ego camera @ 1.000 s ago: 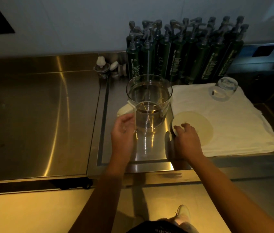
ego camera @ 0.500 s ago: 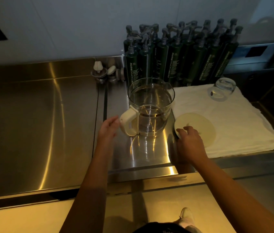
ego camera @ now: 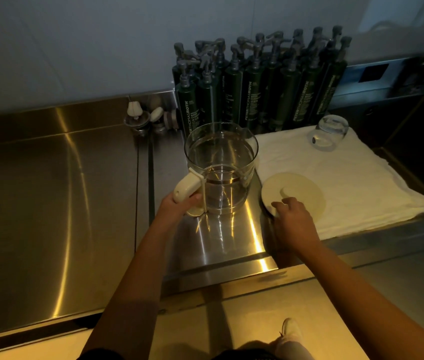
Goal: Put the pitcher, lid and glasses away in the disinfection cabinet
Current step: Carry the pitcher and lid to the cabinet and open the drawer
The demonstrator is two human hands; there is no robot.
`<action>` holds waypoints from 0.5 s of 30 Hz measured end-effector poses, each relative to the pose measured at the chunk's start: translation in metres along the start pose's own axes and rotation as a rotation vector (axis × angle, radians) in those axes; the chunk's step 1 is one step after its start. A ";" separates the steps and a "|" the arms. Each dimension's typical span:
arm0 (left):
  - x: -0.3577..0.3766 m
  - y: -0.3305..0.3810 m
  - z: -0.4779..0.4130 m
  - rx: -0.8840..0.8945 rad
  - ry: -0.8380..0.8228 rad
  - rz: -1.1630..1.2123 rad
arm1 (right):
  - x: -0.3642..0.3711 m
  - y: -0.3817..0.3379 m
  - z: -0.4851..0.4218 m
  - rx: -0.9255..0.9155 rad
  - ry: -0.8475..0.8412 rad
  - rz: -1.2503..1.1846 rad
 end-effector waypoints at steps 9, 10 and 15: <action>0.006 0.011 -0.004 0.075 0.036 -0.092 | -0.001 0.003 -0.005 -0.013 0.038 -0.005; 0.008 0.014 -0.005 0.072 0.052 -0.097 | -0.002 0.004 -0.006 -0.016 0.043 -0.006; 0.027 0.041 -0.009 0.099 0.070 -0.046 | -0.003 0.015 -0.014 -0.048 0.047 -0.014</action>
Point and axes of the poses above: each hand's wrist, its own z-axis away from the middle knuckle, its own x-axis out of the palm, y = z × x, the point moved 10 cm from there along -z, towards the middle knuckle, and after that the axes turned 10 degrees about x, right-handed, at the moved point
